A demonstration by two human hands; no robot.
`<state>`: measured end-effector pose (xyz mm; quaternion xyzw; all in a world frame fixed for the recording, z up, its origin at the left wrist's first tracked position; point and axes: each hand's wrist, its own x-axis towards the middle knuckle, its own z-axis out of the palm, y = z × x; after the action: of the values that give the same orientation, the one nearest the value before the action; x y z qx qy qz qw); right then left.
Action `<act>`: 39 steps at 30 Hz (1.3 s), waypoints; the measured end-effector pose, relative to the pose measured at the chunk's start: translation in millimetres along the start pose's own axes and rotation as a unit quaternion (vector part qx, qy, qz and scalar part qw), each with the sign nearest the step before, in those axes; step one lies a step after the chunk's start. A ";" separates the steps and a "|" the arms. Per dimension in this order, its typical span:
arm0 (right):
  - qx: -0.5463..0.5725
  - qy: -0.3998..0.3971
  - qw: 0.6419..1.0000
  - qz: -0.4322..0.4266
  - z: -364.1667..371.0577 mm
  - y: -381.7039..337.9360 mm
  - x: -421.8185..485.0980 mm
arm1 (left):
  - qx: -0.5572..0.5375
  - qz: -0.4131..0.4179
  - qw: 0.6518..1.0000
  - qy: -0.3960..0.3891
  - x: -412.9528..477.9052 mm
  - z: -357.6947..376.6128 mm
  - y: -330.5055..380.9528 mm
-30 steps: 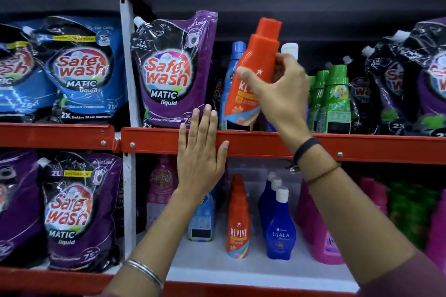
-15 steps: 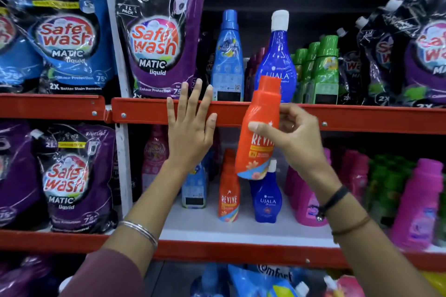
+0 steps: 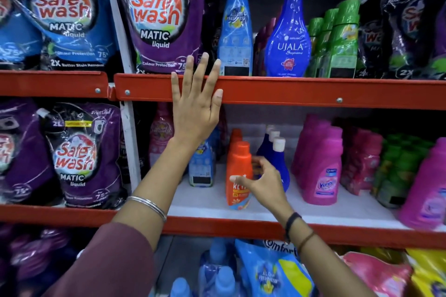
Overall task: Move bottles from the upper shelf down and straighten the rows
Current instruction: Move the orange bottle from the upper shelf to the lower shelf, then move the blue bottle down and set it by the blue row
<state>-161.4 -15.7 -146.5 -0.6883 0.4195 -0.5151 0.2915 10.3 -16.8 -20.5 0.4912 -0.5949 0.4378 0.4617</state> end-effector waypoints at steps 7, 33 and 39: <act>-0.013 -0.014 0.999 0.041 18.4 24.2 3.1 | 0.002 0.003 1.000 0.011 -0.5 2.2 -0.8; 0.099 0.196 0.947 -0.234 -86.0 -99.4 7.4 | -0.065 -0.010 0.998 -0.011 -1.7 0.7 47.6; 0.012 0.252 0.916 -0.312 -142.1 -154.3 77.0 | -0.022 -0.016 1.000 0.000 29.6 11.8 79.8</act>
<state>-245.1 -5.1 60.4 -0.6278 0.2368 -0.7414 0.0083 -72.8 -22.9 0.8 0.4905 -0.5961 0.4171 0.4796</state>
